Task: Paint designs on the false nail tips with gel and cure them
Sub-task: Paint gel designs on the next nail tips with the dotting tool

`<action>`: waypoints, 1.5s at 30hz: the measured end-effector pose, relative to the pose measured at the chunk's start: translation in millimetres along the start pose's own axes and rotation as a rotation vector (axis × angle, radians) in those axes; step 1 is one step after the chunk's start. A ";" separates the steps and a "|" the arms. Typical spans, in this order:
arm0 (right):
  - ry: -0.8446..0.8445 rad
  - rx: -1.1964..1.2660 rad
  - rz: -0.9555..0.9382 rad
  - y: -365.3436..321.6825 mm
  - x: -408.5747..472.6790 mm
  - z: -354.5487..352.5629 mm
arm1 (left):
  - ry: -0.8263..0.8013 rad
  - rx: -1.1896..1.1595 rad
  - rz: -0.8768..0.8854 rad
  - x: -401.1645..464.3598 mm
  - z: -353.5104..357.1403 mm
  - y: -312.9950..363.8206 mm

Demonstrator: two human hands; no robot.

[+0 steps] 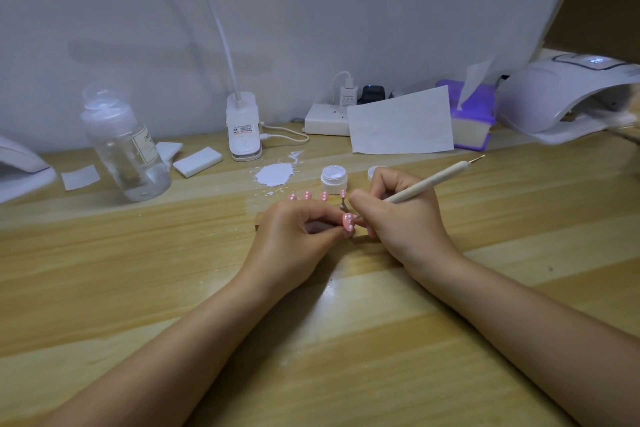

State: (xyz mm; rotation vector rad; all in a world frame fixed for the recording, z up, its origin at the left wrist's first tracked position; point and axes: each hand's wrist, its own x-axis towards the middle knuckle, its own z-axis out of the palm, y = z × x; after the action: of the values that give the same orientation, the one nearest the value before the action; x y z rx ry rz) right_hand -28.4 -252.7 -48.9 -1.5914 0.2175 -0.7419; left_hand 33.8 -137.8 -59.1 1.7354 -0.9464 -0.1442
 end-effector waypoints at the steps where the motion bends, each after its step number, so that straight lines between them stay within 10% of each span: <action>1: 0.004 -0.006 0.004 -0.1 -0.1 -0.2 | 0.001 0.001 -0.004 0.0 -0.1 -0.4; 45: 0.056 -0.006 0.053 -2.9 0.2 1.7 | -0.019 0.040 0.024 -0.9 -1.2 0.3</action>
State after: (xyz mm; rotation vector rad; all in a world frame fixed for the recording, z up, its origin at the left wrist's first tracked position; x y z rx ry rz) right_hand -28.1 -250.9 -46.1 -1.5663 0.3013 -0.7458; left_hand 33.7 -136.4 -58.7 1.7618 -0.9895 -0.1271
